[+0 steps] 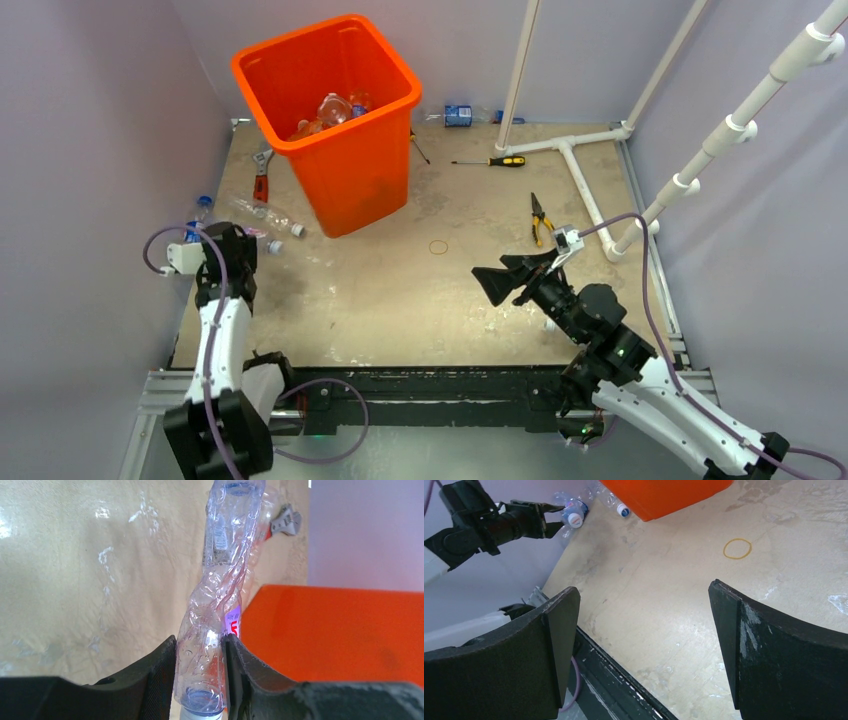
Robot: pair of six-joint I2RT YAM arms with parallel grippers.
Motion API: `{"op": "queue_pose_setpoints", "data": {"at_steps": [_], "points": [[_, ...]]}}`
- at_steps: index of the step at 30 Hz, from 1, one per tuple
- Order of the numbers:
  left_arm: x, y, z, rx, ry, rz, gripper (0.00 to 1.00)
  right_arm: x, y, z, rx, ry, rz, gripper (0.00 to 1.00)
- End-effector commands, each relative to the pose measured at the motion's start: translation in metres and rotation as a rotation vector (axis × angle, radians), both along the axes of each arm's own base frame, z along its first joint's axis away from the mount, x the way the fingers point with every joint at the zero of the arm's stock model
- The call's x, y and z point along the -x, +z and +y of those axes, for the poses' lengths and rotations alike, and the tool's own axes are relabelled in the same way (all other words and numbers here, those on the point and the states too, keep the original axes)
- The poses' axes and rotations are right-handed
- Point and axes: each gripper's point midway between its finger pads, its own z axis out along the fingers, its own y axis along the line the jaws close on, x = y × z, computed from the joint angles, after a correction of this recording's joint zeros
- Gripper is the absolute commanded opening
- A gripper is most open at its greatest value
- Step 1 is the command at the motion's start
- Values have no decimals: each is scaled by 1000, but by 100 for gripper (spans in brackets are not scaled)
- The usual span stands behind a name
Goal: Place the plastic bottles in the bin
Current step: Pick up the plastic bottle from the corner of the board.
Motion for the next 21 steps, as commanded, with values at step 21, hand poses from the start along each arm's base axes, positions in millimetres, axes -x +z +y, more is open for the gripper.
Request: {"op": "queue_pose_setpoints", "data": {"at_steps": [21], "points": [[46, 370, -31, -553, -225, -474, 0, 8, 45, 17, -33, 99, -53, 99]]}}
